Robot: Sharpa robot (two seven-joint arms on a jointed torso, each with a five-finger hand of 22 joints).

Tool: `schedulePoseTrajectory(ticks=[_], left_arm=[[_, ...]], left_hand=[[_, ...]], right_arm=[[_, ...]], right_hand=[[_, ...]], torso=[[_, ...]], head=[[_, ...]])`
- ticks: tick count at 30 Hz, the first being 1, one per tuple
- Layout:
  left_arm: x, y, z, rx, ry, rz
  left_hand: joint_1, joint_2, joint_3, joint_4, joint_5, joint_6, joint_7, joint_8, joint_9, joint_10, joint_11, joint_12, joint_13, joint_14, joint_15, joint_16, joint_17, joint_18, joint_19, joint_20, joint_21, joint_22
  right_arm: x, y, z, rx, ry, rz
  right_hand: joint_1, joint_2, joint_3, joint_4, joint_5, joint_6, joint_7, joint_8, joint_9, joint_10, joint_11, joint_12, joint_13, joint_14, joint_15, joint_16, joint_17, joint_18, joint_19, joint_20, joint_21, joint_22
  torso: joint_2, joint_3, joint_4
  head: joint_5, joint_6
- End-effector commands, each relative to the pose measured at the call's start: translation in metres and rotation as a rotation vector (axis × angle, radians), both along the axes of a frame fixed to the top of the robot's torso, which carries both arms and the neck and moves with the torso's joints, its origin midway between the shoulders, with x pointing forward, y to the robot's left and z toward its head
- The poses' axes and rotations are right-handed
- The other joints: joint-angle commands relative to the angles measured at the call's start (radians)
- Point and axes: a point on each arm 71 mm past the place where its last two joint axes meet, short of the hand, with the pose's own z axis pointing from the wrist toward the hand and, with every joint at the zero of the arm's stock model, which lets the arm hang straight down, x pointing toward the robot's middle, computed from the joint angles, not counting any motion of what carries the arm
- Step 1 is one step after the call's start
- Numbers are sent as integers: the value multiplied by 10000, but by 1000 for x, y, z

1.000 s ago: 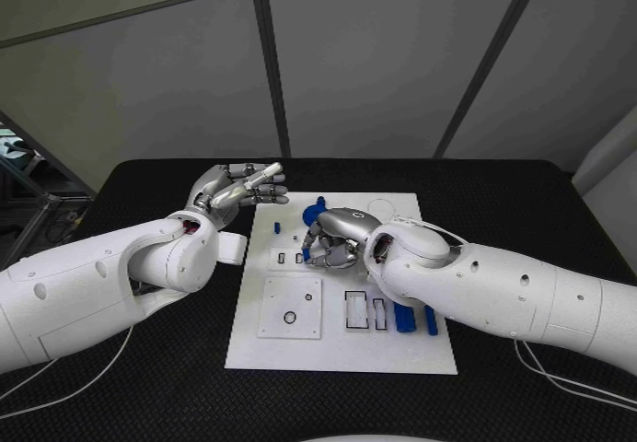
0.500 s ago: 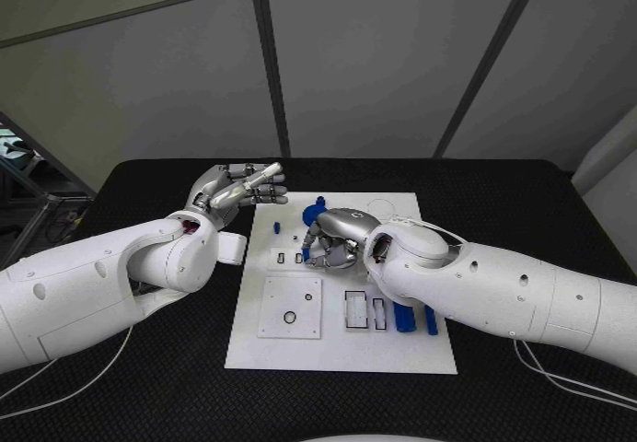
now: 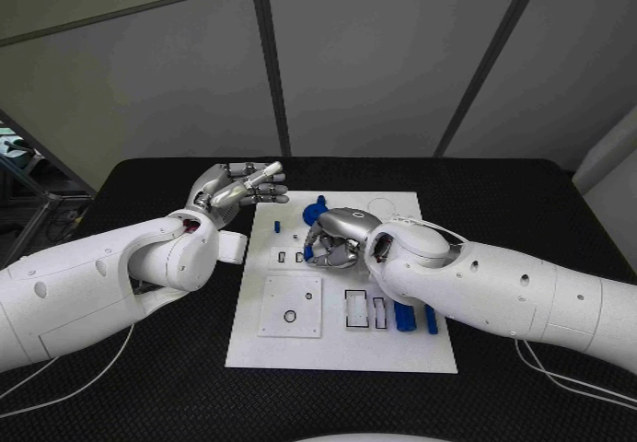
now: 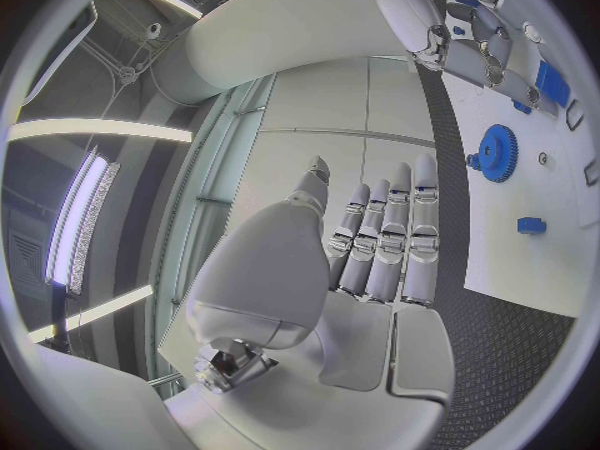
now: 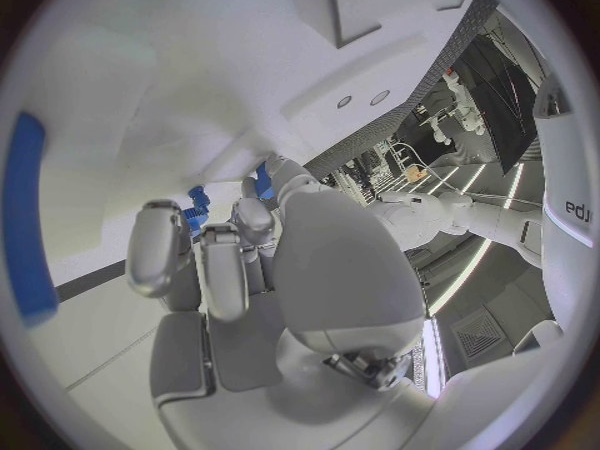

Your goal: Assemble the parts on the task board

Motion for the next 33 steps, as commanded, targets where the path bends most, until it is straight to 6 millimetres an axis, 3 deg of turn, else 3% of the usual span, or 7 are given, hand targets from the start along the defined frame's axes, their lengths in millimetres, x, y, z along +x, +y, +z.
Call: schedulePoseTrajectory(ticks=[1,9,33], left_arm=[[0,-1,2,-6,-85,-113],[0,-1,1,-4,-82,-111],[0,0,1,7,-85,-84]], left_hand=[[-24,84,5,-57,-9,30,24,-58,0,24,29,-56,9,-91,17,-71,18,-202,-96,-9,13,-8],[-24,84,5,-57,-9,30,24,-58,0,24,29,-56,9,-91,17,-71,18,-202,-96,-9,13,-8],[-25,88,3,-68,-8,19,30,-71,-3,10,35,-68,5,-98,21,-83,23,-202,-108,-6,13,-10]], right_arm=[[0,-2,-6,-401,186,-87],[-1,-1,-5,-287,106,-44],[-14,-3,5,35,-911,-279]], right_hand=[[-54,-98,-1,-3,33,-110,23,-76,-21,-82,32,-75,-32,770,85,-55,1290,45,-31,47,-45,-21],[-151,-115,-6,47,26,-142,42,-96,-35,-69,56,-57,-8,770,112,-55,1297,41,-20,75,-39,-1],[-121,9,199,-20,204,353,-146,157,54,288,-94,278,346,813,7,35,1468,-18,209,23,138,327]], torso=[[-1,-3,-2],[1,0,-3],[-8,-2,-4]], head=[[9,-4],[8,-5],[39,4]])
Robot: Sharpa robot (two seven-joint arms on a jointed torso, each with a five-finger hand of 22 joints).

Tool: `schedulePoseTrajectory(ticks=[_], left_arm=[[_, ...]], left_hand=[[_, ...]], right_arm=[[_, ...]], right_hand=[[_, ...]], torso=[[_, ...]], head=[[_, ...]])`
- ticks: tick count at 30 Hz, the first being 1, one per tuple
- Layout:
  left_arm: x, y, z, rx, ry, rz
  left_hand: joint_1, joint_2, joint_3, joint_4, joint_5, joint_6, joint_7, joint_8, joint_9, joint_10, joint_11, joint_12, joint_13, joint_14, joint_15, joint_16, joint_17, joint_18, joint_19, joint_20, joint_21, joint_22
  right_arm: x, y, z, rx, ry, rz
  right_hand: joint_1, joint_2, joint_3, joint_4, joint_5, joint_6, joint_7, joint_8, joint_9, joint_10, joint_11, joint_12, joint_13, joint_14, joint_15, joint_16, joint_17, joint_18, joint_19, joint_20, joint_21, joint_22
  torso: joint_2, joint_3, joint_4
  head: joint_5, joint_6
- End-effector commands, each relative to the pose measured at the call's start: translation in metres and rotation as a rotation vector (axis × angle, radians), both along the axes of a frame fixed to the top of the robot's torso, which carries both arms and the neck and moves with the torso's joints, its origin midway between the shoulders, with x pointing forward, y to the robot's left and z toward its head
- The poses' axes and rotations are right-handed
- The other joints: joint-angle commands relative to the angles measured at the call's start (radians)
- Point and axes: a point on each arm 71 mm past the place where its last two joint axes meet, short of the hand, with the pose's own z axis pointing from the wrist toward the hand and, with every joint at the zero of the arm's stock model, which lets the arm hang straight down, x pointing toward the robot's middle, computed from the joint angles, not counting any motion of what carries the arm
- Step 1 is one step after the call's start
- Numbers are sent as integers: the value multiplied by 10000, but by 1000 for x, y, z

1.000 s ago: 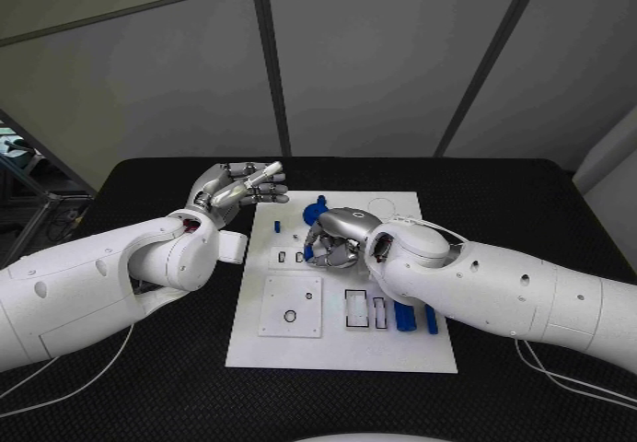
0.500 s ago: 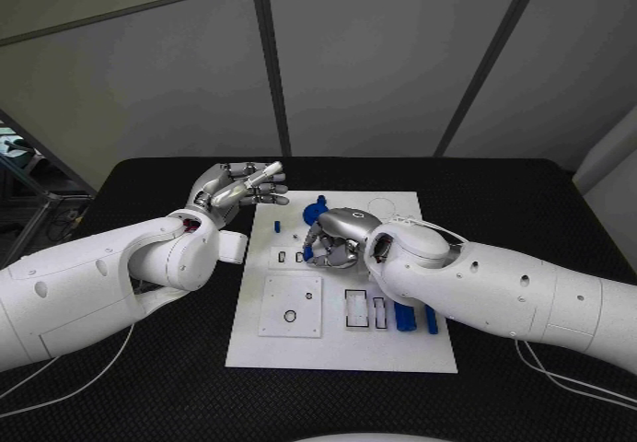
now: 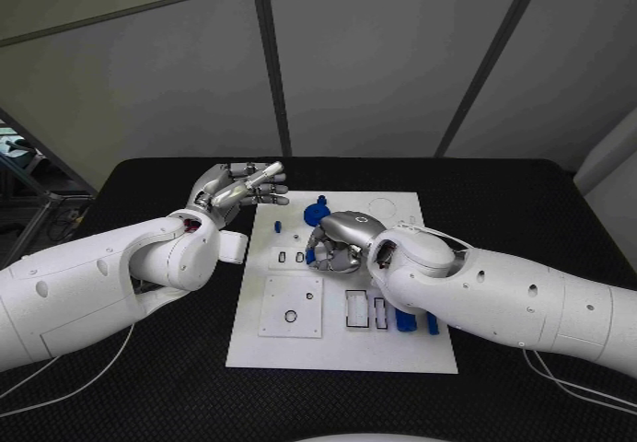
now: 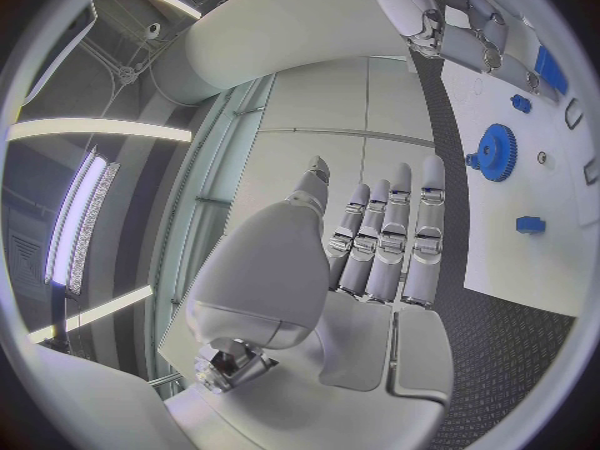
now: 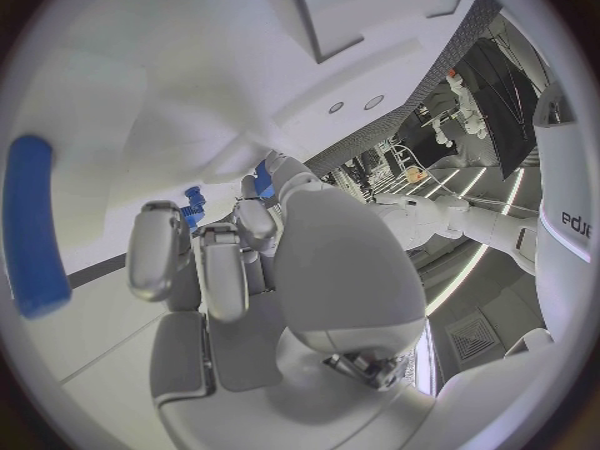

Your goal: Assemble the parts on the task board

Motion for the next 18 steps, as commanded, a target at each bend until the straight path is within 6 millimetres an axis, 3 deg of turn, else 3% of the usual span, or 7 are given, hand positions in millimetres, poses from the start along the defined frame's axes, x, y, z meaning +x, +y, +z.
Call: schedulePoseTrajectory(ticks=[1,18], left_arm=[[0,0,2,-7,-104,-94],[0,2,2,17,-98,-46]], left_hand=[[-25,88,3,-69,-8,19,30,-35,-3,10,35,-69,6,-67,-10,-42,16,479,-72,30,13,-9],[-21,90,4,-77,-7,21,27,-37,-2,10,35,-70,6,-67,-9,-46,19,479,-76,31,13,-9]], right_arm=[[-3,-1,6,-85,-548,-239],[-16,5,13,-1137,-1197,-348]], right_hand=[[-61,73,79,0,66,70,-3,70,9,60,-8,68,16,778,-30,39,1468,-21,88,8,70,27],[-101,61,92,3,54,156,-42,113,25,108,-40,95,47,783,-55,47,1483,-44,161,-16,129,136]], torso=[[-10,-8,-3],[-1,-14,-1]], head=[[11,3],[29,13]])
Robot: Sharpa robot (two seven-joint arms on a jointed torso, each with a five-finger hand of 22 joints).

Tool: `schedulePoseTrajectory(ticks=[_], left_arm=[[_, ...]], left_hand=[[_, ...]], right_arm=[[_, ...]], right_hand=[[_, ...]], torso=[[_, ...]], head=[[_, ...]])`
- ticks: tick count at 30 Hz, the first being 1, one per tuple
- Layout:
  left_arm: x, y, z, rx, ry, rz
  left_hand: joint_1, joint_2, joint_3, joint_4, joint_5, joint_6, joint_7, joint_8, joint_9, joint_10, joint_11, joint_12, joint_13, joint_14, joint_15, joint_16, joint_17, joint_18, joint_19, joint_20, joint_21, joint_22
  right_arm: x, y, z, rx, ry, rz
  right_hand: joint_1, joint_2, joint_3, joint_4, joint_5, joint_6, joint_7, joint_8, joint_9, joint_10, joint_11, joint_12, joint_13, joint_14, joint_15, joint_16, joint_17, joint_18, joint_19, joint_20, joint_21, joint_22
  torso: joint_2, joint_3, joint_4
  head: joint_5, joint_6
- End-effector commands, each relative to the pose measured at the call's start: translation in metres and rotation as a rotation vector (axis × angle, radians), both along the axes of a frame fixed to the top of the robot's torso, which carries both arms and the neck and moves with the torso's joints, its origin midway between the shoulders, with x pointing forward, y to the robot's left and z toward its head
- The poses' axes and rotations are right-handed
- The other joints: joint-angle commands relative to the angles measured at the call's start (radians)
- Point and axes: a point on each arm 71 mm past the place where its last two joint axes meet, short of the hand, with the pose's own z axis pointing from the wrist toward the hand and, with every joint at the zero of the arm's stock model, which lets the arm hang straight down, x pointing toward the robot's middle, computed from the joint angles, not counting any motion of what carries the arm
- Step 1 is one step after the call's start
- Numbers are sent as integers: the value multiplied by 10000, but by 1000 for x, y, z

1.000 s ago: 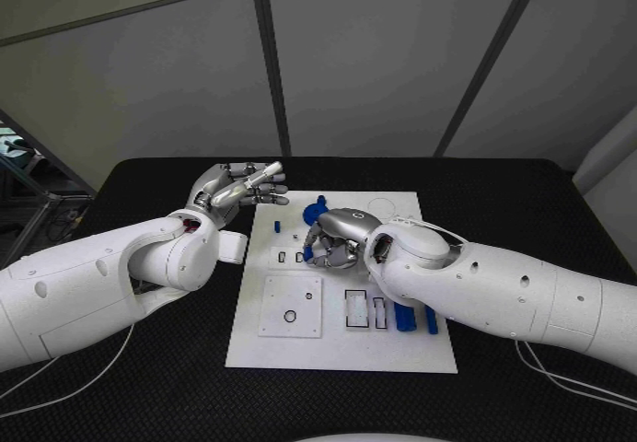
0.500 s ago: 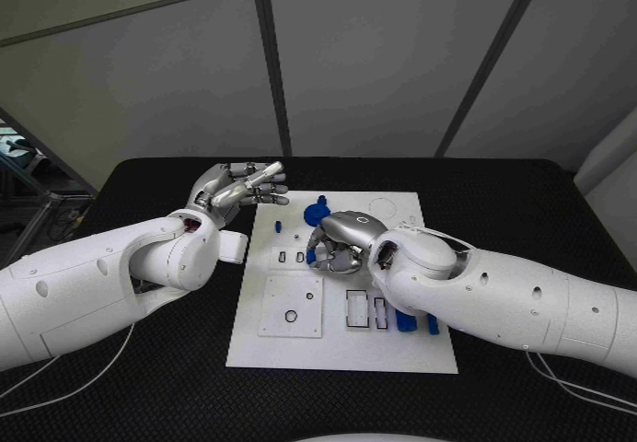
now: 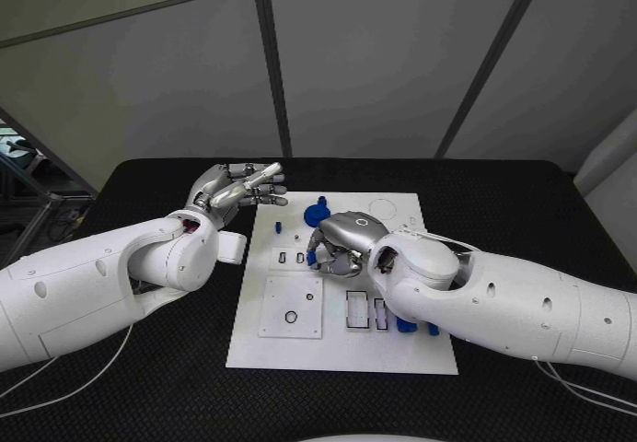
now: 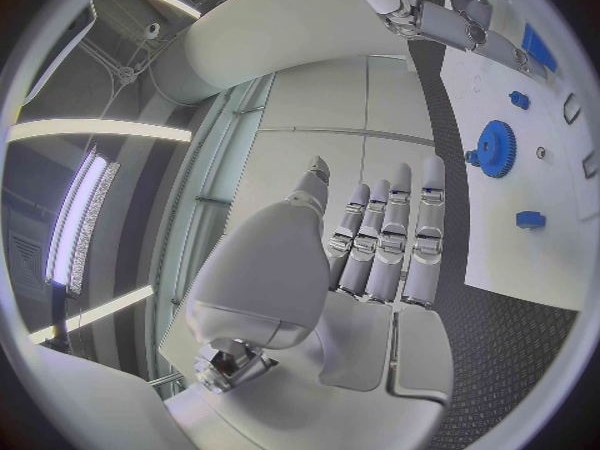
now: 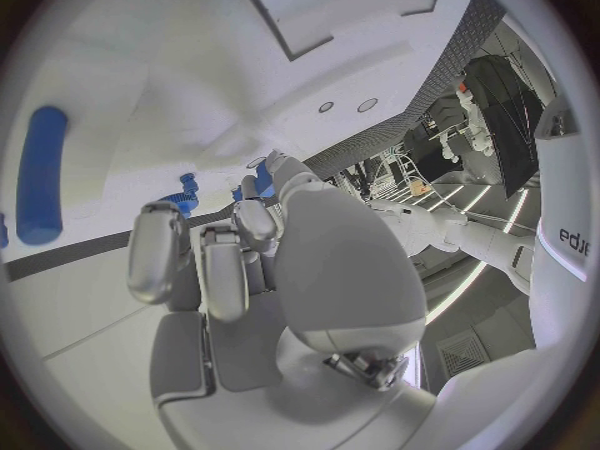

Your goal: Assemble the parts on the task board

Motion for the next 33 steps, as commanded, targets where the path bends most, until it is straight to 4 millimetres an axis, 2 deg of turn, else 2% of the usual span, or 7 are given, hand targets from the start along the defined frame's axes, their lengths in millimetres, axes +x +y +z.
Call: schedulePoseTrajectory(ticks=[1,8,13,21,24,33], left_arm=[[0,-1,2,-8,-99,-98],[0,-1,2,-8,-85,-112],[0,0,2,0,-67,-111],[0,0,1,9,-53,-97],[0,0,1,10,-52,-97],[0,0,1,12,-47,-96]], left_hand=[[-21,90,4,-77,-7,20,27,-38,-2,10,35,-35,5,-67,-9,-46,10,477,-40,-5,14,-9],[-21,90,4,-77,-7,20,27,-38,-2,10,35,-35,5,-67,-9,-46,10,477,-40,-5,14,-9],[-21,90,4,-77,-7,20,27,-38,-2,10,35,-35,5,-67,-9,-46,10,477,-40,-5,14,-9],[-21,90,4,-77,-7,20,27,-38,-2,10,35,-35,5,-67,-9,-46,10,477,-40,-5,14,-9],[-21,90,4,-77,-7,20,27,-38,-2,10,35,-35,5,-67,-9,-46,10,477,-40,-5,14,-9],[-21,90,4,-77,-7,20,27,-38,-2,10,35,-35,5,-67,-9,-46,10,477,-40,-5,14,-9]], right_arm=[[-1,3,3,-737,-593,-269],[-2,11,8,-1328,-949,-436],[1,15,10,-1739,-1030,-526],[5,22,11,-2162,-994,-547],[6,24,10,-2373,-919,-511],[7,28,10,-2639,-817,-450]], right_hand=[[-59,19,64,-26,57,70,-14,63,13,74,-5,54,13,783,-55,47,1485,-44,93,-16,46,29],[-98,-13,57,-18,76,109,-32,82,21,104,-20,72,35,785,-71,52,1494,-54,125,-31,71,77],[-191,-69,28,20,104,131,-44,92,24,141,-33,93,62,785,-84,49,1491,-56,130,-48,76,87],[-222,-83,22,35,127,134,-48,91,23,138,-36,82,51,779,-88,35,1466,-54,122,-53,69,76],[-244,-94,16,45,130,133,-49,90,23,139,-38,80,51,779,-90,34,1465,-53,117,-55,65,70],[-325,-141,-12,82,136,127,-52,85,20,134,-41,63,38,776,-94,28,1456,-51,107,-62,57,59]], torso=[[4,-5,4],[0,-17,12],[2,-9,8],[10,-15,2],[-1,-6,24],[11,8,2]], head=[[15,-7],[11,19],[9,27],[0,26],[0,6],[4,-9]])
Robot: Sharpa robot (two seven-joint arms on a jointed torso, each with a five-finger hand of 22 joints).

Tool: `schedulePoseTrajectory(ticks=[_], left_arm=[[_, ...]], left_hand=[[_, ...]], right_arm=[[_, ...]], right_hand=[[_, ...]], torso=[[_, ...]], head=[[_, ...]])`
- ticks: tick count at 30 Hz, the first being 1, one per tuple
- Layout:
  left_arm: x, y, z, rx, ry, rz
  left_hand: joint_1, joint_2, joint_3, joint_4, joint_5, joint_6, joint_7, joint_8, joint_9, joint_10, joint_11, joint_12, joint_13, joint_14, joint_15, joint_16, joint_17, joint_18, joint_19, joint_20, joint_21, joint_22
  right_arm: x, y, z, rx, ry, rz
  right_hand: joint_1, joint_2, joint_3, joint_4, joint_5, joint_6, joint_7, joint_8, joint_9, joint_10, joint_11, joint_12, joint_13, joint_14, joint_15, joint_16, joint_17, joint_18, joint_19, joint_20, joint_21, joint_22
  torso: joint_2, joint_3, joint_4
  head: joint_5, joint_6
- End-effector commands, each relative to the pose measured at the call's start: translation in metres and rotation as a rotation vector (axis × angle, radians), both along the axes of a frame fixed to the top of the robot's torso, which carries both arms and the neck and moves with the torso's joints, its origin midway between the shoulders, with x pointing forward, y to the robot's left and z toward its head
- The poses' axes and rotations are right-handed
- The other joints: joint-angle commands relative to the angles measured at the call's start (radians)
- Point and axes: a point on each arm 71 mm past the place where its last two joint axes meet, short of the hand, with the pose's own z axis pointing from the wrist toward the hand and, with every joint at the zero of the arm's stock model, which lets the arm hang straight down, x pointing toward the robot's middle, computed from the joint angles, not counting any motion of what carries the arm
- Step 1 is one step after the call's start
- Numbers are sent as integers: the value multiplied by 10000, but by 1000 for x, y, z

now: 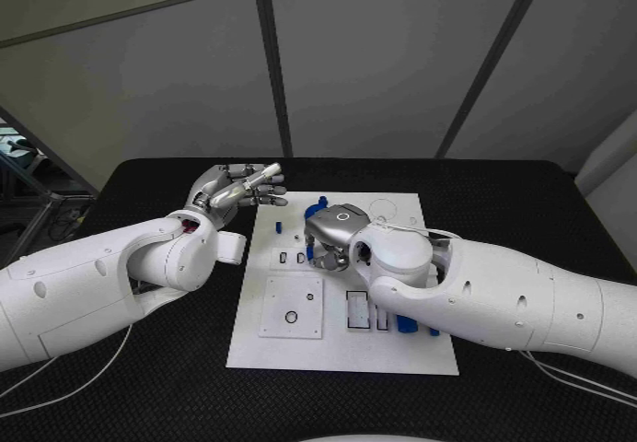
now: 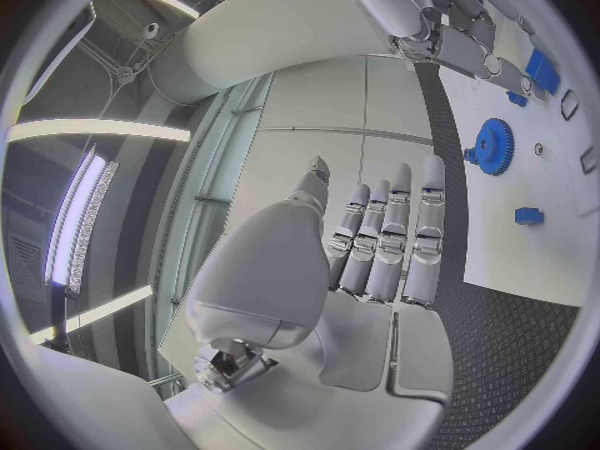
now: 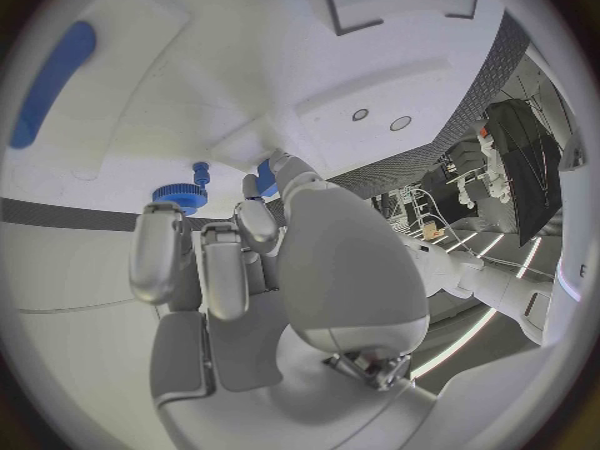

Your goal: Assemble the parts on the task board

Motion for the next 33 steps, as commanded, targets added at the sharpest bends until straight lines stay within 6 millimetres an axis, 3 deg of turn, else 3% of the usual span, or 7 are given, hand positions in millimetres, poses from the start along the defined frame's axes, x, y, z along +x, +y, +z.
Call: schedulePoseTrajectory(ticks=[1,15,33], left_arm=[[0,-1,2,-13,-82,-119],[0,-2,1,-13,-78,-121],[1,-2,1,-14,-69,-125]], left_hand=[[-21,90,4,-77,-8,21,27,-39,-2,10,35,-36,6,-68,-9,-46,11,478,-41,-5,14,-10],[-17,87,2,-94,-8,20,25,-45,-3,8,34,-40,5,-69,-8,-55,18,479,-49,-3,16,-10],[-15,86,1,-100,-9,19,24,-48,-3,8,34,-42,5,-70,-7,-58,20,479,-52,-2,16,-10]], right_arm=[[1,1,-1,-439,28,-26],[2,2,-1,-515,57,-59],[3,1,-2,-624,109,-147]], right_hand=[[-115,-9,8,64,67,75,-2,33,-2,27,-4,25,-14,813,-57,28,1458,-52,36,8,17,-14],[-169,-23,-1,92,46,58,-2,23,-7,0,-5,-14,-52,810,-59,22,1451,-47,18,4,2,-38],[-368,-226,-58,174,42,-273,119,-156,-88,-259,90,-317,-342,787,6,-36,1372,-16,-103,40,-107,-198]], torso=[[2,5,-9],[-5,5,3],[-4,9,3]], head=[[-1,-15],[-2,-14],[-14,10]])
